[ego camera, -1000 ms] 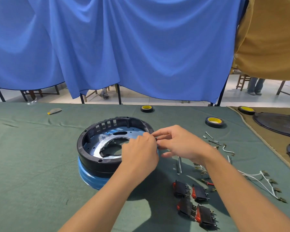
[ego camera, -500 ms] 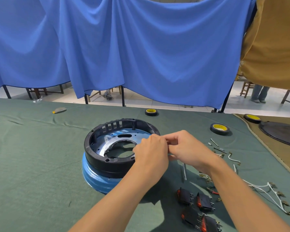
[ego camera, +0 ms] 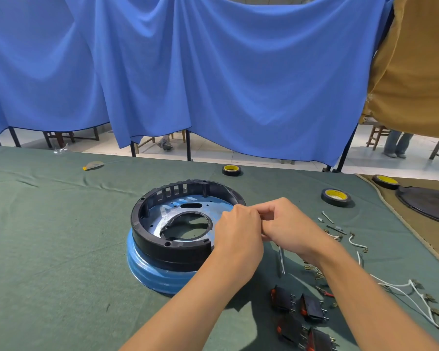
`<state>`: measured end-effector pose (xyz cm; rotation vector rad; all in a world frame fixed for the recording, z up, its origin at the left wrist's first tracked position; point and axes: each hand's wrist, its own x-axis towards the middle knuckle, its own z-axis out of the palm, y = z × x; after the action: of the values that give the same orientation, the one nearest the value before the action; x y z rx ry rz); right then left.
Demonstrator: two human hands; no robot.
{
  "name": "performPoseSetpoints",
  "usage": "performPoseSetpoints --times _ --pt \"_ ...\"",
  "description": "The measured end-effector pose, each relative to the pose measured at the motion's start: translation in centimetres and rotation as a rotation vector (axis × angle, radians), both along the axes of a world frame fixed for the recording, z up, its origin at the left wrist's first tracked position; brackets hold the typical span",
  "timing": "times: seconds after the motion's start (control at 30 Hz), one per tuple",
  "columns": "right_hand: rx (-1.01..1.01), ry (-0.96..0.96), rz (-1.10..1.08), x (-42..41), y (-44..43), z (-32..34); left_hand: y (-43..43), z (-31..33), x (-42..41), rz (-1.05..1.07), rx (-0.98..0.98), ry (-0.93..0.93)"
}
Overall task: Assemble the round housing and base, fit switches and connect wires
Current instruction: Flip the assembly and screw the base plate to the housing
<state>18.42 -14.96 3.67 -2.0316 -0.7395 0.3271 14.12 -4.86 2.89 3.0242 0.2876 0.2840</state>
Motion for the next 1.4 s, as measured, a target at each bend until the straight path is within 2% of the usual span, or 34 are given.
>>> performPoseSetpoints --times 0.27,0.5,0.63,0.7,0.8,0.87,0.93,1.13,1.4 --pt "0.034 0.011 0.021 0.0 0.1 -0.3 0.0 0.2 0.1 -0.001 0.020 0.044" --pt "0.065 0.038 0.021 0.0 0.2 -0.4 0.5 0.3 -0.3 -0.098 0.145 0.064" --pt "0.076 0.068 -0.033 0.1 0.3 -0.4 1.0 1.0 -1.2 -0.085 0.125 0.088" --pt "0.086 0.053 -0.104 0.0 0.6 -0.4 2.5 2.0 -1.9 -0.104 0.074 0.130" --pt "0.065 -0.046 -0.248 -0.3 1.1 -0.7 6.6 3.6 -2.4 -0.137 -0.199 0.298" --pt "0.067 -0.070 -0.328 -0.5 1.7 -0.6 8.6 3.7 -2.6 -0.149 -0.241 0.352" --pt "-0.004 -0.132 -0.397 -0.5 2.6 0.0 9.3 3.1 -2.5 -0.131 -0.189 0.378" --pt "-0.405 -0.421 -0.541 -1.1 5.5 1.1 8.0 2.3 -1.7 -0.168 -0.107 0.429" --pt "-0.563 -0.648 -0.629 -1.8 6.4 0.8 8.4 3.3 -1.7 -0.326 -0.074 0.502"
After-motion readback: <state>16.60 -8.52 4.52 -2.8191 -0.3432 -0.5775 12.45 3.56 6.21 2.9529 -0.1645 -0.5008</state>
